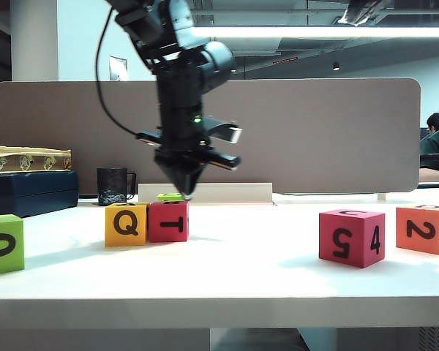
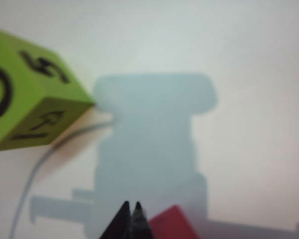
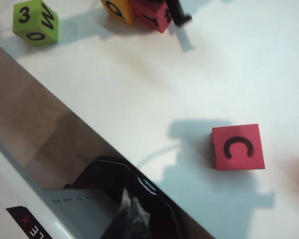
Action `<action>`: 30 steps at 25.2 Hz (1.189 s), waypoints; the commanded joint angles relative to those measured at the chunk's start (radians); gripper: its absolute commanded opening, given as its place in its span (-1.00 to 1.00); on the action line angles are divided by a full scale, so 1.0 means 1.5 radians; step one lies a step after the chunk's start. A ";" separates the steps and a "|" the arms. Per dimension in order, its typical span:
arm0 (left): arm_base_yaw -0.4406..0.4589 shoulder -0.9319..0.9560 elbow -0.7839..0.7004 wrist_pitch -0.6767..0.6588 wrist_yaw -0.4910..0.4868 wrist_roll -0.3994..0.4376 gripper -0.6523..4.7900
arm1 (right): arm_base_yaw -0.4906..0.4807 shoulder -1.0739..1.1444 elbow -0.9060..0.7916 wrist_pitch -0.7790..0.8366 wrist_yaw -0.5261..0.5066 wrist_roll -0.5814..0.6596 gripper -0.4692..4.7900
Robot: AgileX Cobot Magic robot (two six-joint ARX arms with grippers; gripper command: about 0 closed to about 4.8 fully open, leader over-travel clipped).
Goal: Select the appropriate blocks from the scattered letter blocks on the table and arrange them in a row to spell out "ABCD".
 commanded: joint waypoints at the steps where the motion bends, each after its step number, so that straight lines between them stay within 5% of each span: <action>1: 0.022 -0.009 0.003 -0.020 0.001 0.002 -0.78 | 0.001 -0.002 0.002 0.004 0.001 -0.003 -0.83; 8: 0.035 -0.011 0.002 -0.057 0.072 0.030 -0.78 | 0.001 -0.002 0.002 0.010 0.001 -0.003 -0.83; 19: 0.035 -0.011 0.002 -0.098 0.072 0.030 -0.78 | 0.001 -0.002 0.002 0.006 0.001 -0.003 -0.83; 30: 0.035 -0.040 0.007 0.005 0.074 0.044 -0.76 | 0.001 -0.002 0.002 0.007 0.001 -0.003 -0.83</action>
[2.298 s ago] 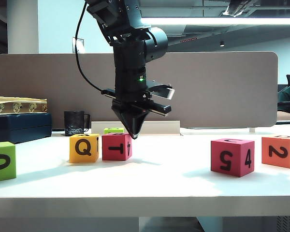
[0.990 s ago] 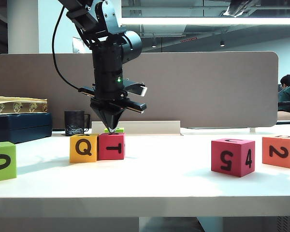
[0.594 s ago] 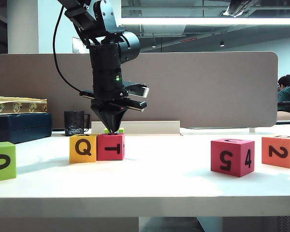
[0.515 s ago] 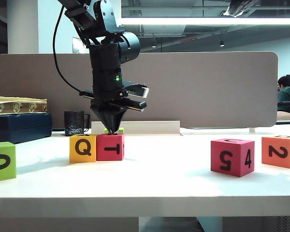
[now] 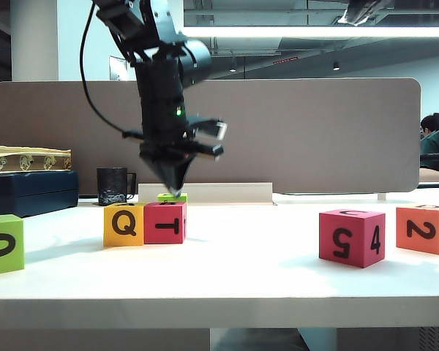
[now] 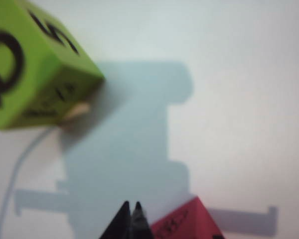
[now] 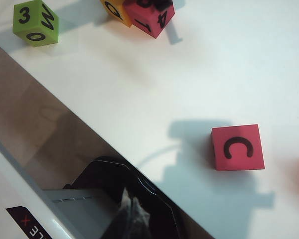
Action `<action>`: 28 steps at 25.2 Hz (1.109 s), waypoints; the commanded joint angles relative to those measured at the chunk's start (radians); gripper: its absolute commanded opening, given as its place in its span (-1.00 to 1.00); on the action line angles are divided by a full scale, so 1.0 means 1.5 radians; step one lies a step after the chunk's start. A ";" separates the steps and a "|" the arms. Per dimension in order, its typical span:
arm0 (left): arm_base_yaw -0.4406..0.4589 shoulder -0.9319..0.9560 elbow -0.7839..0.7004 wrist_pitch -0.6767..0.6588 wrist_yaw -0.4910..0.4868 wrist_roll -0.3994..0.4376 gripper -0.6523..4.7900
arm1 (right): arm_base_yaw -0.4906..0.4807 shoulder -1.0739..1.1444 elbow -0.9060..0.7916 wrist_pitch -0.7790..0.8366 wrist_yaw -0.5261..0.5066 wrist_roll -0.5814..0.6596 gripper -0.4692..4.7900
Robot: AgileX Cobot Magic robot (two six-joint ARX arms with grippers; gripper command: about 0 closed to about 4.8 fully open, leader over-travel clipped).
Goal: Select the appropriate blocks from the scattered letter blocks on the table and arrange them in a row to spell out "ABCD".
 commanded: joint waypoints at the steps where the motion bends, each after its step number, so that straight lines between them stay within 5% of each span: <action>1: -0.001 -0.024 0.003 0.056 0.010 0.009 -0.74 | 0.000 -0.002 0.002 0.006 0.001 -0.003 -0.83; 4: -0.001 -0.042 0.003 0.072 0.077 0.009 -0.55 | 0.000 -0.002 0.002 0.009 0.001 -0.003 -0.83; 8: -0.006 -0.067 0.003 0.081 0.185 -0.012 -0.53 | 0.000 -0.003 0.004 0.016 0.013 -0.003 -0.83; 22: -0.114 -0.073 0.002 0.057 0.242 -0.026 -0.53 | -0.002 -0.011 0.066 -0.073 0.187 -0.021 -0.83; 28: -0.167 -0.065 0.002 0.064 0.240 -0.027 -0.16 | -0.002 -0.016 0.069 -0.089 0.195 -0.021 -0.83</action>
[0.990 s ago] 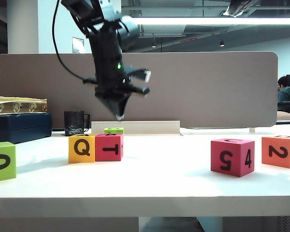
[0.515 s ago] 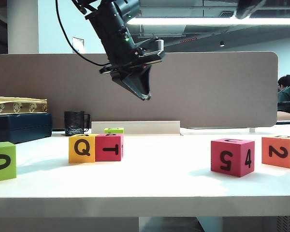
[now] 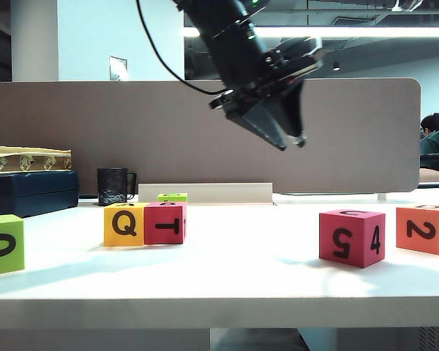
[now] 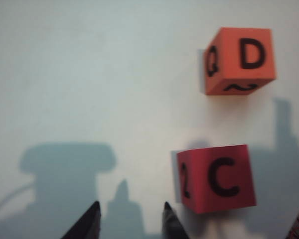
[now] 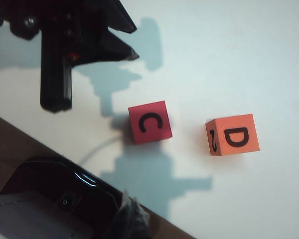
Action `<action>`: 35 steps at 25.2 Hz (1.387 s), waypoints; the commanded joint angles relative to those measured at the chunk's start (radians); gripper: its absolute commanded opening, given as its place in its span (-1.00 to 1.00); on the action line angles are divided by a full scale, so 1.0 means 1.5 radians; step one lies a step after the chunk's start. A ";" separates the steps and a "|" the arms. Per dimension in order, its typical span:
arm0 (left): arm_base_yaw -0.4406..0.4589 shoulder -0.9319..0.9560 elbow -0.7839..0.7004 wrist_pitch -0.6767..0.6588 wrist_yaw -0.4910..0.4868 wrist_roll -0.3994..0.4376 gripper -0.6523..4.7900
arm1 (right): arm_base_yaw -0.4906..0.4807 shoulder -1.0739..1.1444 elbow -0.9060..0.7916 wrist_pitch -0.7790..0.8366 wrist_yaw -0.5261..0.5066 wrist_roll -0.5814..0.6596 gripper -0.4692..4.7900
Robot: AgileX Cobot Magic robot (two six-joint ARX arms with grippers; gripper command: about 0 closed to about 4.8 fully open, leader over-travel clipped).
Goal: Select the appropriate blocks from the scattered letter blocks on the table and arrange them in a row to spell out "ABCD".
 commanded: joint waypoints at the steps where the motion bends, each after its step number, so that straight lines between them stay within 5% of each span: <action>1: -0.019 0.008 0.001 0.006 0.002 -0.004 -0.14 | 0.001 -0.005 0.003 -0.006 0.003 -0.003 -0.83; 5: -0.041 0.042 0.001 0.004 -0.003 -0.021 0.37 | 0.001 -0.010 0.003 -0.009 0.011 -0.003 -0.83; 11: -0.056 0.076 0.001 0.002 0.007 -0.050 0.42 | 0.001 -0.036 0.003 -0.012 0.042 -0.003 -0.83; 14: -0.067 0.084 0.001 0.003 0.007 -0.050 0.74 | 0.001 -0.061 0.003 -0.012 0.051 -0.003 -0.83; 35: -0.095 0.117 0.001 0.039 -0.031 -0.073 0.71 | 0.001 -0.074 0.003 -0.017 0.053 -0.003 -0.83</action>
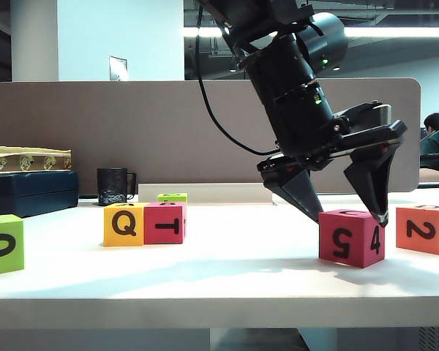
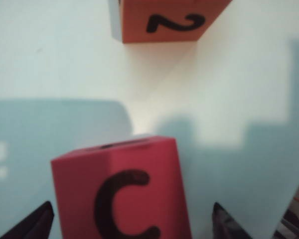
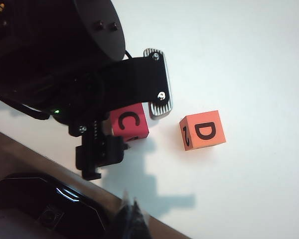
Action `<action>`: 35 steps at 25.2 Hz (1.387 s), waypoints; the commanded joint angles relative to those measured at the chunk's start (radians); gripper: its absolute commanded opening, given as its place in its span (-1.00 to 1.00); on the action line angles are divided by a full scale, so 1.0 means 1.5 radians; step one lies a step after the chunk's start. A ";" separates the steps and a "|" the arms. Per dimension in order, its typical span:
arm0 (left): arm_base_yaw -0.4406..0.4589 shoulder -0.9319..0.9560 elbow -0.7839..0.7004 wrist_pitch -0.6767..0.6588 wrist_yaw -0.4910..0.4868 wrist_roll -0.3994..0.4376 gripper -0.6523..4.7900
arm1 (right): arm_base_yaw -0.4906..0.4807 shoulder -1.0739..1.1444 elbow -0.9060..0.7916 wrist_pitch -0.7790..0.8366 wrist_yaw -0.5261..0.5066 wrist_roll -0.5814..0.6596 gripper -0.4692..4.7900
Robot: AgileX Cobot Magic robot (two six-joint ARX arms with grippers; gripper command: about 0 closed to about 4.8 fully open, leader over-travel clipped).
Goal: Select the appropriate blocks from the scattered letter blocks on the table and arrange them in a row to spell out "ABCD".
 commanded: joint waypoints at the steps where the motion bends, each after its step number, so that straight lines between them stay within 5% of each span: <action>1: -0.003 0.000 0.001 0.020 -0.028 -0.019 0.69 | 0.001 -0.001 0.003 0.002 0.002 -0.001 -0.83; 6: -0.004 0.002 0.001 0.022 -0.045 -0.019 0.40 | 0.001 -0.001 0.003 0.001 0.001 -0.001 -0.83; 20: -0.006 0.002 0.001 0.026 -0.047 -0.019 0.21 | 0.001 -0.001 0.003 0.001 0.001 -0.001 -0.83; 30: 0.009 0.001 0.002 0.034 -0.151 -0.041 0.22 | 0.001 -0.001 0.003 -0.003 0.001 -0.001 -0.83; 35: 0.032 0.000 0.002 0.033 -0.167 -0.097 0.22 | 0.001 -0.001 0.003 -0.003 0.001 -0.001 -0.83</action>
